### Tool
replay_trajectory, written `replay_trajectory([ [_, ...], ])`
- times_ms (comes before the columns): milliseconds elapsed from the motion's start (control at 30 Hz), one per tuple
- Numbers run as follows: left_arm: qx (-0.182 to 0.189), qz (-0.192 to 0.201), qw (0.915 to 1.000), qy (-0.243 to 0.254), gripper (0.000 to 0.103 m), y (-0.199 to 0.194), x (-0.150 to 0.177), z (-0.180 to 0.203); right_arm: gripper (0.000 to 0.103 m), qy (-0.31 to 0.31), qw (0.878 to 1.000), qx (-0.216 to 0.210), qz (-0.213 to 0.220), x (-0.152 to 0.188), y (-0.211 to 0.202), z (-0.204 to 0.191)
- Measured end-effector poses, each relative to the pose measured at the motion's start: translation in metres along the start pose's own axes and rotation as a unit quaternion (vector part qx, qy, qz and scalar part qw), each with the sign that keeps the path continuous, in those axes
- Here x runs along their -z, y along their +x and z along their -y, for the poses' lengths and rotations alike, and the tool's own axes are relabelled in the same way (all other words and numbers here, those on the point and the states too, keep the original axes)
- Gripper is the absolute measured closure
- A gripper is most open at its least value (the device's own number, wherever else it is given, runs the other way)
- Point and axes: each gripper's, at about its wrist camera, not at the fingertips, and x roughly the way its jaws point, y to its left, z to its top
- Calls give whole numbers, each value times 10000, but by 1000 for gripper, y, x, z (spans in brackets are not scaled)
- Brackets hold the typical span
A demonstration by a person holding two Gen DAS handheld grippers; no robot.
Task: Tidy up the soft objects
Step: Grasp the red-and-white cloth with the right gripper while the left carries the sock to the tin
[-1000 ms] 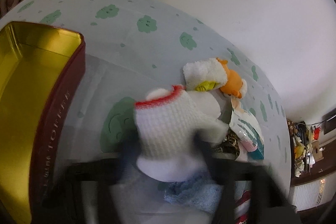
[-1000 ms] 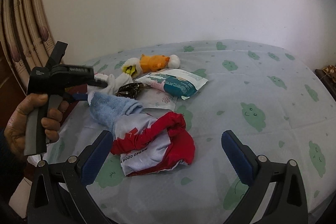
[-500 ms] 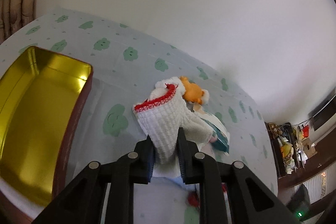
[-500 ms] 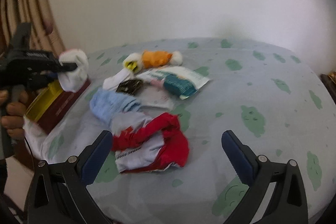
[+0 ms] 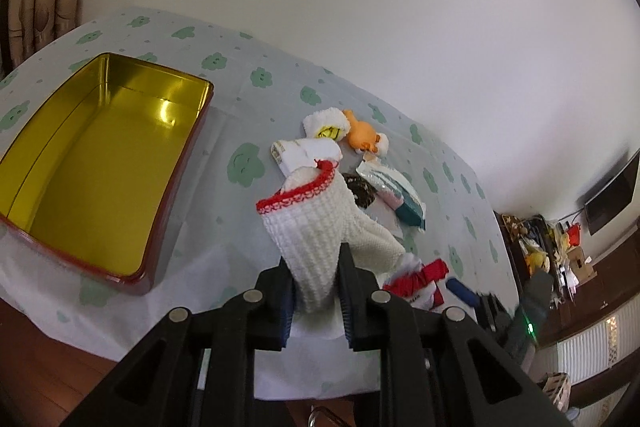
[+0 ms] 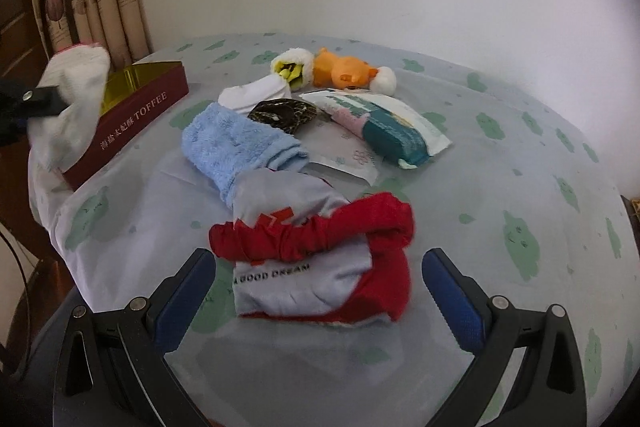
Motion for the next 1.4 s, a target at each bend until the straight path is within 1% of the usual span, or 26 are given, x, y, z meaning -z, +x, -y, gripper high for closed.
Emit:
replay_trajectory([
  [33, 1, -1, 10000, -6, 84, -2, 1, -1, 0, -41, 10000, 18, -54, 0, 4, 0],
  [67, 10, 6, 10000, -17, 84, -4, 2, -2, 3, -64, 9999, -32, -113, 0, 8, -1],
  [100, 28, 16, 10000, -35, 84, -8, 3, -3, 12, -44, 9998, -104, -174, 1, 12, 1],
  [133, 40, 18, 10000, -39, 84, -10, 4, -3, 41, 25, 9994, -170, -306, 2, 17, 3],
  [167, 30, 24, 10000, -47, 84, -12, 5, -4, 55, 101, 9989, -214, -410, 3, 20, 6],
  [200, 13, 34, 10000, -63, 84, -15, 5, -5, 56, 147, 9991, -232, -326, 4, 18, 9],
  [233, 1, 50, 9999, -89, 84, -18, 5, -6, 69, 137, 9992, -223, -316, 5, 16, 9],
  [267, -4, 65, 9999, -108, 83, -20, 4, -7, 79, 152, 9991, -235, -317, 4, 15, 10],
  [333, -30, 97, 9999, -129, 83, -27, 3, -10, 83, 374, 9980, -408, -296, 4, 11, 19],
  [433, -65, 163, 9997, -164, 83, -36, -2, -15, 85, 531, 9973, -470, -184, 2, 0, 28],
  [600, -359, 422, 9982, -211, 83, -55, -26, -34, 85, 714, 9959, -555, 40, 5, -26, 35],
  [700, -737, 581, 9955, -143, 83, -62, -49, -51, 85, 835, 9943, -652, 132, 8, -37, 39],
  [767, -1120, 631, 9917, 6, 83, -60, -67, -64, 85, 926, 9927, -750, 180, 8, -41, 39],
  [800, -1263, 622, 9900, 57, 83, -55, -77, -73, 85, 975, 9918, -808, 192, 8, -43, 40],
  [867, -1389, 586, 9885, 95, 83, -45, -92, -87, 85, 1030, 9905, -883, 209, 7, -46, 39],
  [1000, -1742, 347, 9838, 225, 83, -8, -122, -119, 85, 1068, 9898, -911, 262, 2, -49, 37],
  [1033, -1804, 313, 9827, 273, 83, -1, -124, -123, 85, 1071, 9897, -911, 285, 0, -50, 36],
  [1133, -2164, 175, 9754, 370, 83, 24, -134, -141, 85, 1074, 9894, -919, 330, -6, -53, 36],
  [1200, -2161, 45, 9755, 417, 82, 42, -137, -151, 85, 1074, 9896, -895, 348, -9, -54, 37],
  [1267, -2296, -20, 9721, 477, 82, 52, -139, -155, 85, 1087, 9893, -906, 347, -11, -54, 37],
  [1333, -2427, -71, 9679, 652, 76, 62, -143, -159, 85, 1136, 9884, -952, 321, -13, -52, 37],
  [1367, -2541, -82, 9646, 708, 74, 66, -144, -161, 85, 1155, 9881, -973, 302, -14, -52, 37],
  [1400, -2694, -84, 9600, 757, 69, 70, -145, -162, 85, 1176, 9877, -984, 300, -14, -51, 37],
])
